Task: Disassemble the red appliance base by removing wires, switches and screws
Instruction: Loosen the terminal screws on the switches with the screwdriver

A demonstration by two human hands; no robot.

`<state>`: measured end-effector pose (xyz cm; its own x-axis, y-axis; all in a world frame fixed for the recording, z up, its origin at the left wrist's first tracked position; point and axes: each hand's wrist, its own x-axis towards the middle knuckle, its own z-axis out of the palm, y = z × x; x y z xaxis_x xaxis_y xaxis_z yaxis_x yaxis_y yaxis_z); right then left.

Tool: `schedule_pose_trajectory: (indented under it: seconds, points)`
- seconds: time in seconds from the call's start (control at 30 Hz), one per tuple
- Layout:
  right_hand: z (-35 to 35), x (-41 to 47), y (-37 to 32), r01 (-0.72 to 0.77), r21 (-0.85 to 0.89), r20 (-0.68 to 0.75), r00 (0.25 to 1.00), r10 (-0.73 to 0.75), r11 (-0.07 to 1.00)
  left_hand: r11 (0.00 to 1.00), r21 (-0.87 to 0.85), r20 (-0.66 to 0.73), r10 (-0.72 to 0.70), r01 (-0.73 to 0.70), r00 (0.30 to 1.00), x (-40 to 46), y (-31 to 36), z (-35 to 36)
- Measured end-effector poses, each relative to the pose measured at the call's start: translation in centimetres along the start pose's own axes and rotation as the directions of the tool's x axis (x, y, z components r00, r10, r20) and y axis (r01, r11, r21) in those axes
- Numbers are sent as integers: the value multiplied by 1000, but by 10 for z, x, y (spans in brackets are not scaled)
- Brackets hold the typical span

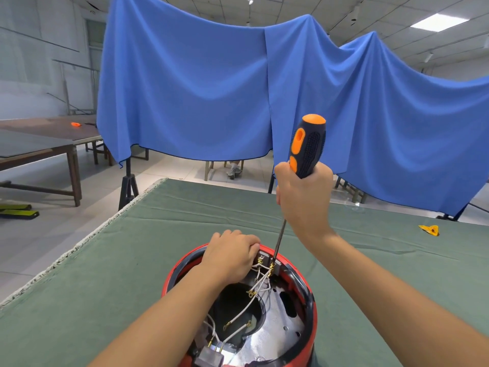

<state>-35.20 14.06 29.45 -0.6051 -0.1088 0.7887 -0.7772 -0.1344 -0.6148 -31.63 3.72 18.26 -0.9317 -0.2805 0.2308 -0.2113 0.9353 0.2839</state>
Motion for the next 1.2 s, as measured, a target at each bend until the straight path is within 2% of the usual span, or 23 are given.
schedule_pose_trajectory:
  seconds: [0.1,0.2,0.33,0.5,0.7,0.87,0.97,1.2]
  points:
    - [8,2,1,-21,-9,20,1000,21,1000,1000,19,-6,5,-5,1000,0,-1,1]
    - [5,15,7,-122,5,-23,992,122,993,1000,7,-7,11,-11,1000,-1,-2,2]
    - [-13,34,28,-302,86,-113,944,311,949,1000,-6,3,20,-20,1000,0,-4,1]
    - [-21,46,52,-409,123,-188,885,426,904,999,-24,2,22,-22,1000,2,-4,0]
    - [-31,54,81,-567,164,-307,748,588,807,999,-24,1,20,-20,1000,1,-4,0]
    - [-36,49,99,-656,196,-303,667,681,729,999,-38,-9,22,-22,1000,3,-7,1]
    - [-32,37,101,-668,168,-243,685,687,725,999,-28,-1,21,-21,1000,3,-7,1]
    - [-34,41,66,-526,270,-184,794,580,806,999,-14,0,34,-34,999,3,-7,-1]
